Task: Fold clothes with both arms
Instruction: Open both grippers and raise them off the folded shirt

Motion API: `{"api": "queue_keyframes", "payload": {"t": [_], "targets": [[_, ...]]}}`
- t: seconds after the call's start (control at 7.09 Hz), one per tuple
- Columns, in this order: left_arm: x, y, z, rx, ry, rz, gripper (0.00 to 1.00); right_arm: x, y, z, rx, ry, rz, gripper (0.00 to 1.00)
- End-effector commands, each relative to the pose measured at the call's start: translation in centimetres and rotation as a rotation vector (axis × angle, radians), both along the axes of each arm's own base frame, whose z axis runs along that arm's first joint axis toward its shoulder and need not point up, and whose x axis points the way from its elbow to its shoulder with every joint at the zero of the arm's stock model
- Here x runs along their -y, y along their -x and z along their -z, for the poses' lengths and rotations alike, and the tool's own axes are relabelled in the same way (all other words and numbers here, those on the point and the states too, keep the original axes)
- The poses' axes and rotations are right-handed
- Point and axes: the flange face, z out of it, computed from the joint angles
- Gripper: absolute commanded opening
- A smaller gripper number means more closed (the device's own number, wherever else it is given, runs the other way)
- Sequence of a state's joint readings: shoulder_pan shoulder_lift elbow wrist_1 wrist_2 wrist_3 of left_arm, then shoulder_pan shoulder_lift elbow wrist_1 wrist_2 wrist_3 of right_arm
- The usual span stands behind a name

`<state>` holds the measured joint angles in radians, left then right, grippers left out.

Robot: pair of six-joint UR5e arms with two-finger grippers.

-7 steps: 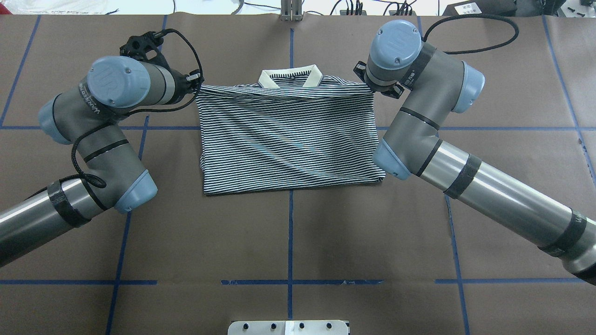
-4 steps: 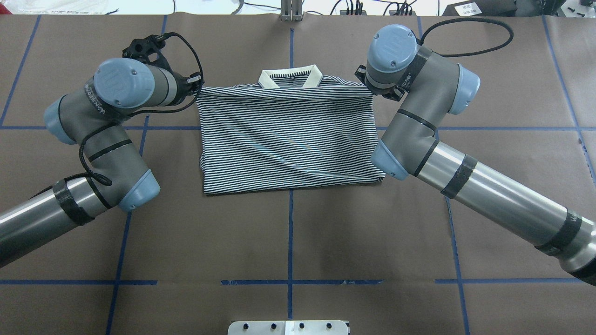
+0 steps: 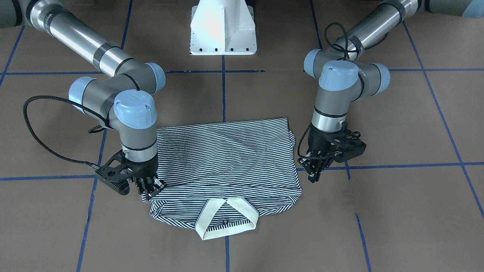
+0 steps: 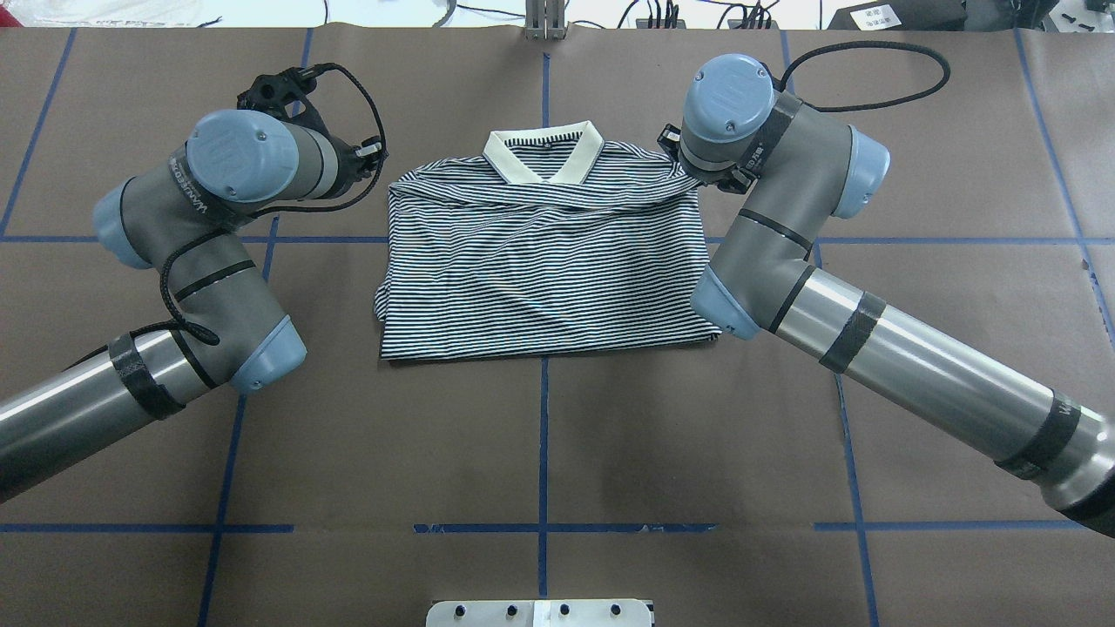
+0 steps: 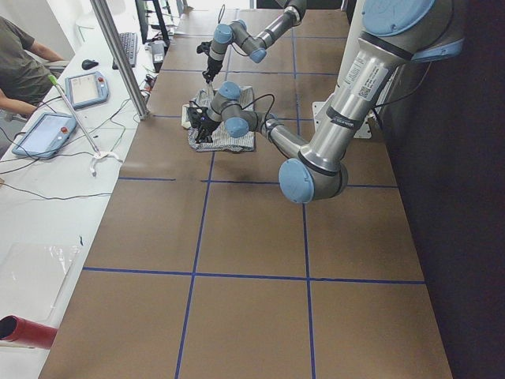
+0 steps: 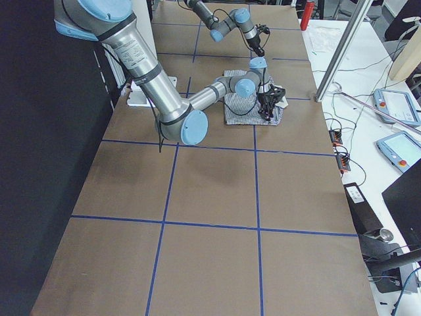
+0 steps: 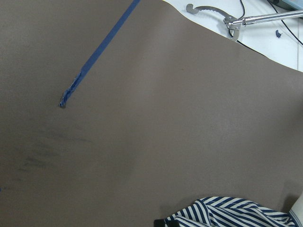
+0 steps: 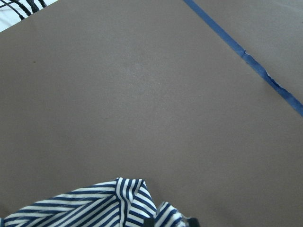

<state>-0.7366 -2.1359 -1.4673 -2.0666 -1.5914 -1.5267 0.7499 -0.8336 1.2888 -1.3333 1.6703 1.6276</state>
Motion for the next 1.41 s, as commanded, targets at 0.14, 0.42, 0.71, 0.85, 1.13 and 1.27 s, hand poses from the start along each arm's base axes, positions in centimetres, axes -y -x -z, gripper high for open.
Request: {"api": "queue_keyframes", "payload": {"t": [0.14,0.42,0.71,0.85,1.13,1.27], "targets": [[-0.1,0.5,0.6,-0.027,-0.017,0.001,0.24,-0.7,-1.0,3.3,0.094,-0.025,0.022,0.40],[-1.7,2.3,1.5,-0.064,-0.038,0.004,0.24,-5.2,-4.7,2.2,0.170,-0.011,0.036,0.51],[-2.3,3.0,1.8,-0.075,-0.044,0.005,0.24,-9.2,-5.6,2.3,0.200,0.033,0.029,0.60],[-2.4,2.9,1.8,-0.079,-0.039,0.008,0.25,-10.5,-6.1,4.1,0.218,0.060,0.045,0.60],[-2.6,3.0,2.0,-0.100,-0.020,0.026,0.25,-9.9,-4.8,2.3,0.192,0.092,0.054,0.58],[-2.8,2.8,2.0,-0.104,-0.015,0.029,0.25,-12.8,-4.1,2.3,0.211,0.112,0.064,0.59]]}}
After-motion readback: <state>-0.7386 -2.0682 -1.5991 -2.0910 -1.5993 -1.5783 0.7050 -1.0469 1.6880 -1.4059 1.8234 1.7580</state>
